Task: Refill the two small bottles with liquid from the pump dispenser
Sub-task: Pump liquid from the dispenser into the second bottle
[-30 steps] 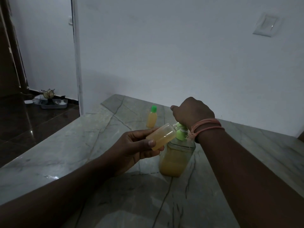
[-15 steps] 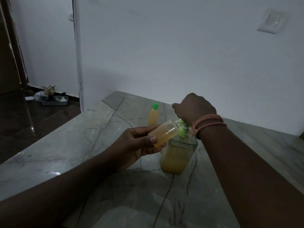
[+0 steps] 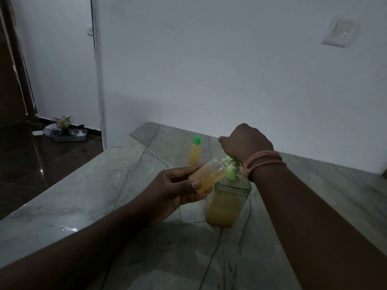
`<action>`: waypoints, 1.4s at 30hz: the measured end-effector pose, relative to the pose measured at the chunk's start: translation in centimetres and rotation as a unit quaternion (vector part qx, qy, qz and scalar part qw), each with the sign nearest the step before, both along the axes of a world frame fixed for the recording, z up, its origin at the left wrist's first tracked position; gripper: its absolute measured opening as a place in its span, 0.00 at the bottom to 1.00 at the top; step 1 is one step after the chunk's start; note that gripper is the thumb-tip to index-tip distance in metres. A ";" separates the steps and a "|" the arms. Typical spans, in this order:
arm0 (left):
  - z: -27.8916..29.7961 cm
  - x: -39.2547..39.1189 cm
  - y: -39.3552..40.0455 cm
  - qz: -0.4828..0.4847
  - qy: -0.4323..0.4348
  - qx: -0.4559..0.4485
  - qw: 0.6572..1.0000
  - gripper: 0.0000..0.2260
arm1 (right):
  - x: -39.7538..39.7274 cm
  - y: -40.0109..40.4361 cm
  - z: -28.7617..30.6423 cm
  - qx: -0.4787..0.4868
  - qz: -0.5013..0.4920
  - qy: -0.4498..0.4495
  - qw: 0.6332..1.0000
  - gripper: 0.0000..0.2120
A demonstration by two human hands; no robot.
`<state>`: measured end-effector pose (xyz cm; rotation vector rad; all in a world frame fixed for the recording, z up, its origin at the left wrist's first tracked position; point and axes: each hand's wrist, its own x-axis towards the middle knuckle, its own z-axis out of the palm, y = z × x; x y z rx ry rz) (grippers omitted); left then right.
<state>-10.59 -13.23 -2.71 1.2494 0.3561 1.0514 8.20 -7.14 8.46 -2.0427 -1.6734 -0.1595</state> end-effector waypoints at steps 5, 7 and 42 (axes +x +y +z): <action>-0.1 -0.1 0.2 0.000 0.012 0.006 1.000 0.24 | 0.2 -0.3 -0.9 0.014 0.008 0.036 0.999 0.15; -0.1 0.0 0.1 0.002 0.012 0.004 1.000 0.24 | 0.2 -0.4 -0.7 0.013 0.007 0.019 1.000 0.16; -0.1 0.0 0.2 -0.003 0.002 0.009 1.000 0.24 | -0.1 -0.6 -0.3 0.050 0.001 -0.033 0.998 0.18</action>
